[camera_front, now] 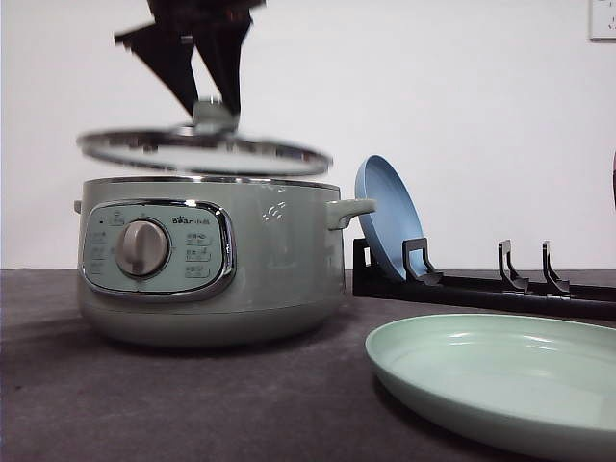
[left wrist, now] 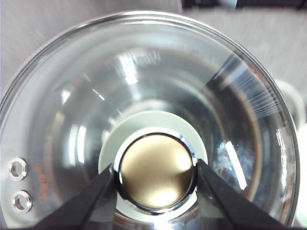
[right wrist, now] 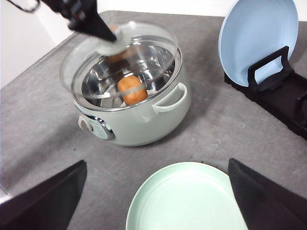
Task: Transfer potato from steamer to green plate
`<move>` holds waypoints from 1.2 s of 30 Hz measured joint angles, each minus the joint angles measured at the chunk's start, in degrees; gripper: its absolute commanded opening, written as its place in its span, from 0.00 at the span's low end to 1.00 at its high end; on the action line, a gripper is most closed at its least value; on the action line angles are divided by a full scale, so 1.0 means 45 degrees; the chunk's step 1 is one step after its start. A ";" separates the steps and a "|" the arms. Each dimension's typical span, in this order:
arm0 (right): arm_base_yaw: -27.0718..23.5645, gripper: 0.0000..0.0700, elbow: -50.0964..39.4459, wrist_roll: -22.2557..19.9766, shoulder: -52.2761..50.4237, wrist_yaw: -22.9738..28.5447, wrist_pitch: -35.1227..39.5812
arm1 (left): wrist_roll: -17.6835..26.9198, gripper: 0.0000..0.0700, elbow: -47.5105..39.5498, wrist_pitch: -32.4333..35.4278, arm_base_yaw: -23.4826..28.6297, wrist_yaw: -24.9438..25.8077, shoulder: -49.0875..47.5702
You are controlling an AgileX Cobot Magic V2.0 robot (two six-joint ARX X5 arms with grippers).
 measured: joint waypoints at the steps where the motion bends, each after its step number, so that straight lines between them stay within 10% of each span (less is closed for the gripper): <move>1: 0.0000 0.85 0.0000 -0.0002 0.0000 0.0000 -0.0002 | 0.0000 0.01 0.0309 -0.0061 -0.0002 0.0000 -0.0002; 17: 0.0000 0.85 0.0000 -0.0002 0.0000 0.0000 -0.0024 | 0.0000 0.01 0.1100 -0.0654 0.0473 0.0043 -0.0010; 36: 0.0000 0.85 0.0000 -0.0002 0.0071 -0.0006 -0.0117 | -0.0005 0.01 0.1100 -0.0785 0.5394 -0.0006 -0.0010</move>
